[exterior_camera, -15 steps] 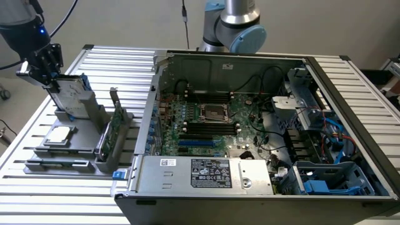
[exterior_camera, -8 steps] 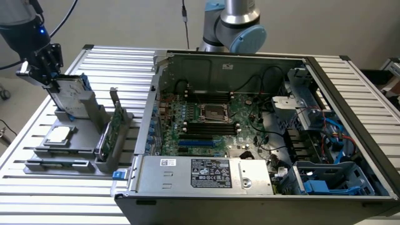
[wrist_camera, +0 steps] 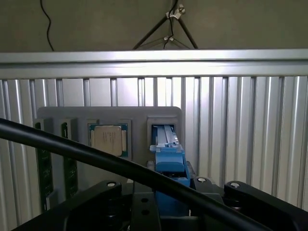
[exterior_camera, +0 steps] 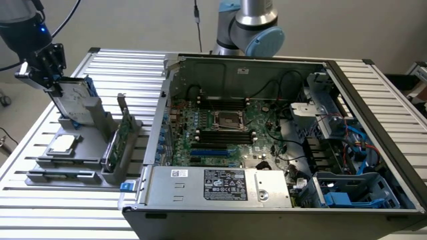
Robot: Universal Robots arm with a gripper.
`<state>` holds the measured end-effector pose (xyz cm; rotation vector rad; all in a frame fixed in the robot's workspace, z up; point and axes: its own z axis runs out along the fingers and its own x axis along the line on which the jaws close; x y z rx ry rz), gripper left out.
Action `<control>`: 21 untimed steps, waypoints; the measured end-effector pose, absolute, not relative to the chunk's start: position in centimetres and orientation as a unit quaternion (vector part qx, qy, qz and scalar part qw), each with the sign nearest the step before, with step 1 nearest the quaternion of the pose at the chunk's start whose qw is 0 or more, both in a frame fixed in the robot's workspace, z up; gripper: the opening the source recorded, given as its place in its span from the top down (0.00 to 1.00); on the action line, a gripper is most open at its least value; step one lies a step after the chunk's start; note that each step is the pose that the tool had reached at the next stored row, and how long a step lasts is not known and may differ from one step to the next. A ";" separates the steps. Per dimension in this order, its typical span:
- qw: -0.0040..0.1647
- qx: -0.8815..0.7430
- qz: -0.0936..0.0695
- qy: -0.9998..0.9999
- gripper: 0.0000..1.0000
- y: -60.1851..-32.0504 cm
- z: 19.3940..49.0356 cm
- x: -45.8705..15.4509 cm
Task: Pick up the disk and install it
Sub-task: 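Pick up the disk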
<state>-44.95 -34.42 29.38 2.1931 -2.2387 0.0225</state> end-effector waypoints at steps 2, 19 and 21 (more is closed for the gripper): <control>0.004 0.700 0.007 -0.714 0.68 -34.4 29.9 -44.9; 0.004 0.700 0.007 -0.714 0.68 -34.4 36.2 -44.9; 0.004 0.700 0.007 -0.714 0.68 -34.4 37.1 -44.8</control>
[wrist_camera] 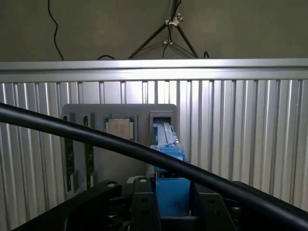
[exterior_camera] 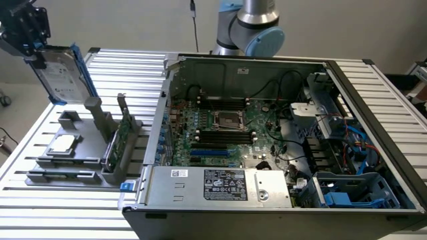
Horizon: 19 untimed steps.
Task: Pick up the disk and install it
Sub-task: 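Pick up the disk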
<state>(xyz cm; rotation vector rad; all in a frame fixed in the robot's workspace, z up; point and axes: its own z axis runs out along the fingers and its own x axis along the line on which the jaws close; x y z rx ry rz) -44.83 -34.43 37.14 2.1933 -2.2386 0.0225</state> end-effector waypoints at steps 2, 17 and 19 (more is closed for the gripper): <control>0.004 0.700 0.007 -0.714 0.68 -34.4 38.0 -44.6; 0.001 0.705 0.005 -0.709 0.68 -34.4 43.1 -40.8; 0.001 0.706 0.004 -0.708 0.68 -34.4 43.5 -40.2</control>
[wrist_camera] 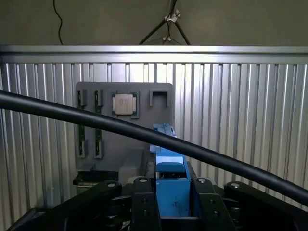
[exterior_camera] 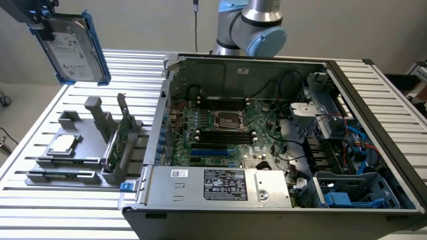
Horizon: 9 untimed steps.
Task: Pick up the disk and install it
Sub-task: 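Pick up the disk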
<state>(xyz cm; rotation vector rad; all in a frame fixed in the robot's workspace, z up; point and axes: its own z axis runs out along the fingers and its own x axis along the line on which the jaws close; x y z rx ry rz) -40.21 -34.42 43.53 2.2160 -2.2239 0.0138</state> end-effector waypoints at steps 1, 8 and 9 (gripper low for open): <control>0.001 0.706 0.004 -0.708 0.68 -34.4 43.7 -39.9; 0.001 0.707 0.004 -0.707 0.68 -34.4 44.4 -36.8; 0.001 0.707 0.004 -0.707 0.68 -34.4 44.5 -36.3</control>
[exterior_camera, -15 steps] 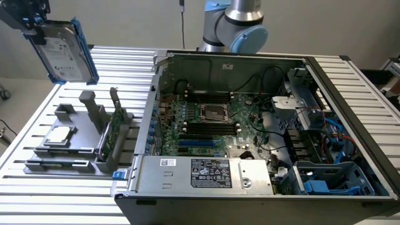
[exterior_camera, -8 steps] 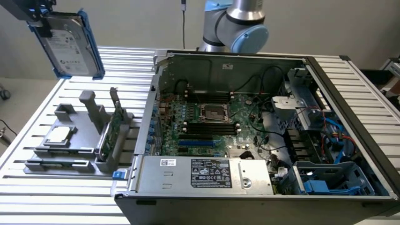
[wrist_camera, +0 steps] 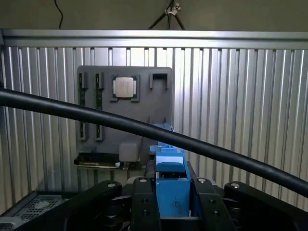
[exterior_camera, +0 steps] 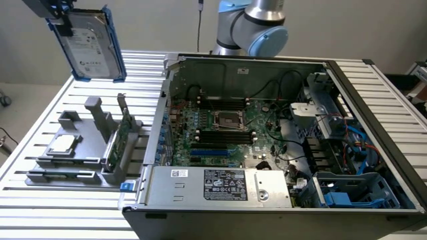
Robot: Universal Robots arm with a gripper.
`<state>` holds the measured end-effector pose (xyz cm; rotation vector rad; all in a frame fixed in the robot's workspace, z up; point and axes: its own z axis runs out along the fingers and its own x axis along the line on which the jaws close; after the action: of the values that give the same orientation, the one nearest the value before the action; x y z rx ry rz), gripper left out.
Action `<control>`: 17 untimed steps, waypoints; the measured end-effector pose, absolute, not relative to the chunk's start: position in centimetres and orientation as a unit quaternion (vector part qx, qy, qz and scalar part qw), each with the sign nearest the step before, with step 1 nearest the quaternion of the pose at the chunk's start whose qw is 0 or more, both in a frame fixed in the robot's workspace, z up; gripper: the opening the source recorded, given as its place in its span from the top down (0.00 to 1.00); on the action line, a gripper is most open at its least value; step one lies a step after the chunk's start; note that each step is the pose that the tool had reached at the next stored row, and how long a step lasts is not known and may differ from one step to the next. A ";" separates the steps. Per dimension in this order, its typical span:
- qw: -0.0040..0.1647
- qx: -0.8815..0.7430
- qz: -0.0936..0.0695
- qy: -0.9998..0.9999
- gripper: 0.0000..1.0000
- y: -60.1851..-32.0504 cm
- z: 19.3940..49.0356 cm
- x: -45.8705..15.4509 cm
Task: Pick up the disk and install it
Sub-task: 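Pick up the disk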
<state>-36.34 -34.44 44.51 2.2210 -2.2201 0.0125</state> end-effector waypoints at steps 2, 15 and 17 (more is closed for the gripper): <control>0.000 0.707 0.004 -0.707 0.68 -34.4 44.8 -35.4; 0.000 0.708 0.004 -0.707 0.68 -34.7 46.4 -29.5; 0.001 0.708 0.004 -0.707 0.68 -34.8 46.5 -28.6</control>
<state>-28.63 -34.79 46.55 2.2223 -2.2190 0.0120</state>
